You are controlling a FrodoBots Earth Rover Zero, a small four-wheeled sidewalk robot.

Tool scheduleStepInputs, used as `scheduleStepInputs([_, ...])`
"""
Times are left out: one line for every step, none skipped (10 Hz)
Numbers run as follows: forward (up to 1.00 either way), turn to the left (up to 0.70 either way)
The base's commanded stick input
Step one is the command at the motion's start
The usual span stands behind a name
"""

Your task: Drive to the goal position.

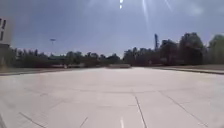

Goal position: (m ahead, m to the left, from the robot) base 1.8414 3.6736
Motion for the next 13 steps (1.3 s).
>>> scheduleStepInputs([0.85, 0.00])
scheduleStepInputs([0.85, 0.00])
scheduleStepInputs([0.85, 0.00])
scheduleStepInputs([0.85, 0.00])
scheduleStepInputs([0.85, 0.00])
scheduleStepInputs([0.85, 0.00])
scheduleStepInputs([0.85, 0.00])
scheduleStepInputs([0.85, 0.00])
scheduleStepInputs([0.85, 0.00])
scheduleStepInputs([0.85, 0.00])
scheduleStepInputs([0.85, 0.00])
scheduleStepInputs([0.85, 0.00])
scheduleStepInputs([0.85, 0.00])
